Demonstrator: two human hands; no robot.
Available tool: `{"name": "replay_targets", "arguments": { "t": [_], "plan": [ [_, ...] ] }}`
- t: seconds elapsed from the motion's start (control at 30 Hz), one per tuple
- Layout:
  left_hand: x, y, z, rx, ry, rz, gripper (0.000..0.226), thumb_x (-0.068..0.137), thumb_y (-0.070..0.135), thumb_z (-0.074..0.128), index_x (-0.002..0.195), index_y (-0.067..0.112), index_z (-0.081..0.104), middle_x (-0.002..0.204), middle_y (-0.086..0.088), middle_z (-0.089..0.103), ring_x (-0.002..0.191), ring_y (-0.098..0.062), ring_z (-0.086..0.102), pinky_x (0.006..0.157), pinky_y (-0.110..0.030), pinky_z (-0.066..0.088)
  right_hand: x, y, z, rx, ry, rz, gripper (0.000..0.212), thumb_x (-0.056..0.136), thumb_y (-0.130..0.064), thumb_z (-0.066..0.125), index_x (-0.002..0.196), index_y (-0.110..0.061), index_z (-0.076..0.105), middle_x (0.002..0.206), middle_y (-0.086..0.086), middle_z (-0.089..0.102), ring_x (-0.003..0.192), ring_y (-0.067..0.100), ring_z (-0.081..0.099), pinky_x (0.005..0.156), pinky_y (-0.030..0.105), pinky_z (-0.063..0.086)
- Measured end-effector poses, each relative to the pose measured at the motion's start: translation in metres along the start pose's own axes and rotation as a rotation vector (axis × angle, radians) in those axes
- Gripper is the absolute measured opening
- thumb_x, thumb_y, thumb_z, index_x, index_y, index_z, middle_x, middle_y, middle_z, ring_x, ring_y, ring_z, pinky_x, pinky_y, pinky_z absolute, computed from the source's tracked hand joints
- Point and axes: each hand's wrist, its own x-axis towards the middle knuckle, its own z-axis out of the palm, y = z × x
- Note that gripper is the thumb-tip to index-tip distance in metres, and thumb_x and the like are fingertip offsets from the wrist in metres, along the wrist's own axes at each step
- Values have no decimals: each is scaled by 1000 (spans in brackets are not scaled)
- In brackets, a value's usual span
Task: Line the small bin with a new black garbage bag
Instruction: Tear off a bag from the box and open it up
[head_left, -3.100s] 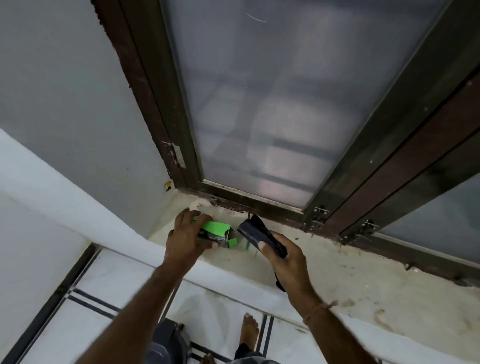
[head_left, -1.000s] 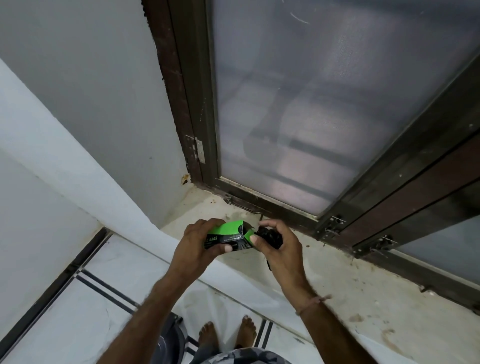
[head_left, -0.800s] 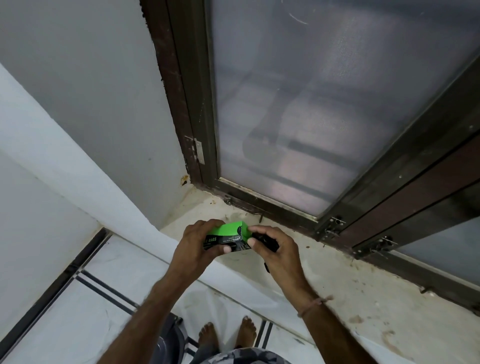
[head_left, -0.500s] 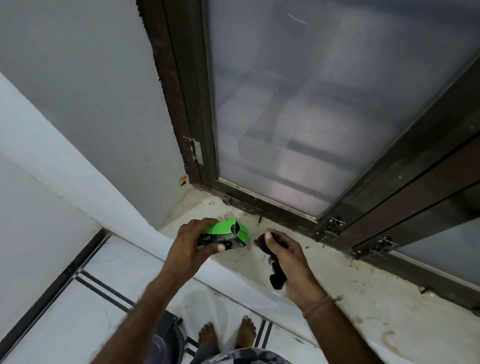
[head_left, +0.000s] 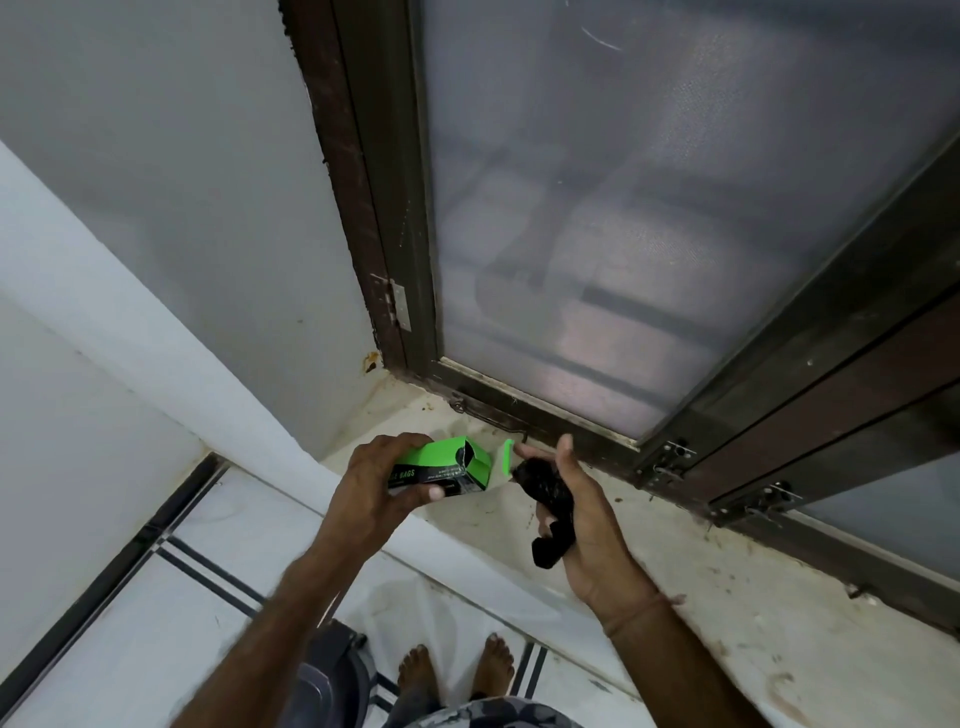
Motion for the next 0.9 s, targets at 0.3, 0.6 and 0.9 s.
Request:
{"name": "replay_targets", "arguments": {
  "t": [0.3, 0.6, 0.9],
  "plan": [
    [1, 8, 7, 40, -31, 72, 62, 80, 68, 64, 130, 31, 64, 117, 9, 64, 109, -17, 53, 87, -23, 42, 4, -3, 6, -215, -164, -234, 29, 95, -9, 74, 123, -14, 76, 91, -10, 80, 84, -2, 73, 77, 12, 54],
    [2, 12, 6, 71, -84, 95, 65, 78, 74, 63, 129, 33, 64, 118, 6, 65, 112, -19, 53, 89, -36, 49, 13, -12, 0, -427, -243, -283, 18, 89, -9, 81, 103, -13, 71, 94, 0, 70, 87, -2, 64, 77, 17, 54],
    [-1, 18, 5, 144, -136, 97, 69, 78, 75, 57, 129, 30, 65, 119, 5, 64, 113, -20, 52, 90, -43, 52, 25, -14, -9, -516, -388, -169, 19, 86, -6, 84, 98, 4, 73, 85, -8, 71, 81, 2, 66, 75, 18, 52]
  ]
}}
